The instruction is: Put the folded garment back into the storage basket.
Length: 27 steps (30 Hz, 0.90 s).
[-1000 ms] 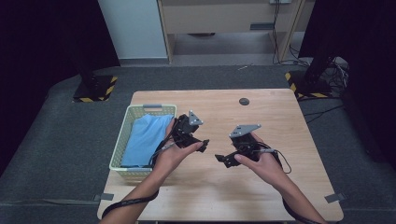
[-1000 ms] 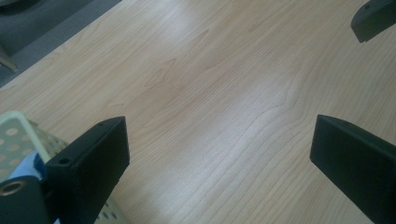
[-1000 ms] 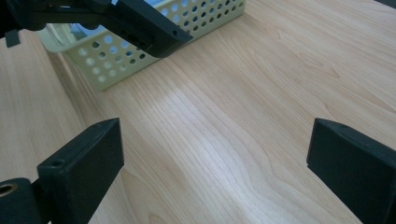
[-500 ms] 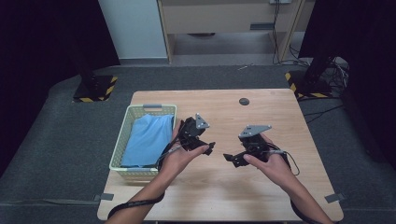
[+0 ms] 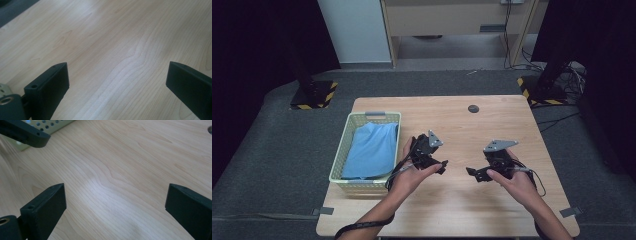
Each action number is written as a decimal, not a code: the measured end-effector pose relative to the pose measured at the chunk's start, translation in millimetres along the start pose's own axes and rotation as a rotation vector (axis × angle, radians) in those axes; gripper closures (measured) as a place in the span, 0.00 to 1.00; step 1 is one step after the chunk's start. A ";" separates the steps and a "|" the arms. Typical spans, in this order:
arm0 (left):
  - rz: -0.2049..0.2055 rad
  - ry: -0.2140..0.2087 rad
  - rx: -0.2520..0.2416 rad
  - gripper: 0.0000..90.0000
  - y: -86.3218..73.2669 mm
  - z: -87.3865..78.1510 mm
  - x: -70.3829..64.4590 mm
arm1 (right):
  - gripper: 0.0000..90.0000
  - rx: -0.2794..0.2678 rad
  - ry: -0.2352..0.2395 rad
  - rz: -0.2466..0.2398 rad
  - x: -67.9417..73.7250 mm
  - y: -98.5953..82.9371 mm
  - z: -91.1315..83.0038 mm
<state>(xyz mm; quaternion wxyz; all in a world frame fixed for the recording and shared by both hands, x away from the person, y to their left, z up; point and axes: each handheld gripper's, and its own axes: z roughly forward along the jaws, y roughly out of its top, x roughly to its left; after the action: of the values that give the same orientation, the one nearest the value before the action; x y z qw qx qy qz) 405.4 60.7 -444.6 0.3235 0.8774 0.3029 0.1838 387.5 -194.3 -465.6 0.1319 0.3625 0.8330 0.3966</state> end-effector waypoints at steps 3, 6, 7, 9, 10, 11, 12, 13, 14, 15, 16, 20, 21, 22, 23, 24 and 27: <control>-0.005 -0.013 0.012 0.05 -5.9 9.5 -5.2 | 0.04 0.017 -0.013 0.021 -6.4 -13.4 -1.5; -0.015 -0.018 0.020 0.05 -11.6 19.7 -10.3 | 0.04 0.044 -0.029 0.035 -14.4 -28.3 -3.6; -0.017 0.000 0.021 0.04 -13.5 22.7 -11.7 | 0.04 0.050 -0.036 0.043 -17.9 -32.9 -4.4; -0.030 0.029 0.018 0.04 -17.3 29.5 -13.2 | 0.04 0.056 -0.052 0.058 -25.7 -40.8 -5.6; -0.040 0.029 0.018 0.04 -19.1 33.4 -13.3 | 0.04 0.056 -0.061 0.072 -29.4 -44.2 -6.4; -0.048 0.029 0.020 0.04 -20.7 37.5 -13.6 | 0.04 0.054 -0.073 0.082 -33.6 -47.3 -7.1; -0.053 0.030 0.020 0.04 -22.5 41.3 -13.6 | 0.04 0.053 -0.087 0.091 -37.7 -50.3 -8.1; -0.060 0.030 0.021 0.04 -24.4 44.7 -13.7 | 0.04 0.048 -0.097 0.101 -42.1 -53.3 -8.9; -0.069 0.031 0.021 0.04 -26.4 47.6 -13.6 | 0.04 0.042 -0.105 0.118 -46.6 -56.3 -9.6; -0.079 0.031 0.019 0.04 -28.6 49.9 -13.5 | 0.04 0.041 -0.114 0.133 -51.0 -59.0 -10.4; -0.087 0.032 0.016 0.04 -31.1 51.7 -13.4 | 0.04 0.042 -0.127 0.144 -55.2 -61.6 -10.8; -0.106 0.033 0.029 0.04 -43.0 59.1 -13.7 | 0.04 0.052 -0.163 0.182 -68.3 -70.4 -10.6; -0.109 0.030 0.034 0.04 -46.2 61.3 -14.2 | 0.04 0.054 -0.165 0.187 -70.4 -72.1 -10.0; -0.119 0.030 0.037 0.04 -49.4 62.8 -14.1 | 0.04 0.058 -0.168 0.193 -71.3 -73.5 -9.0; -0.132 0.028 0.035 0.04 -52.6 64.1 -13.5 | 0.04 0.062 -0.166 0.191 -72.2 -74.9 -7.9; -0.147 0.025 0.031 0.04 -55.7 65.1 -12.8 | 0.04 0.066 -0.164 0.195 -72.0 -76.1 -6.5; -0.197 0.017 -0.001 0.02 -65.0 66.8 -10.4 | 0.04 0.085 -0.162 0.190 -71.3 -80.2 -1.9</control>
<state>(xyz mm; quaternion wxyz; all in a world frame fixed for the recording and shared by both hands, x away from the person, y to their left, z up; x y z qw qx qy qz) 405.4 62.9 -538.4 0.3377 0.8417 0.3903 0.1587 396.6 -279.7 -529.8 0.1450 0.4760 0.7975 0.3410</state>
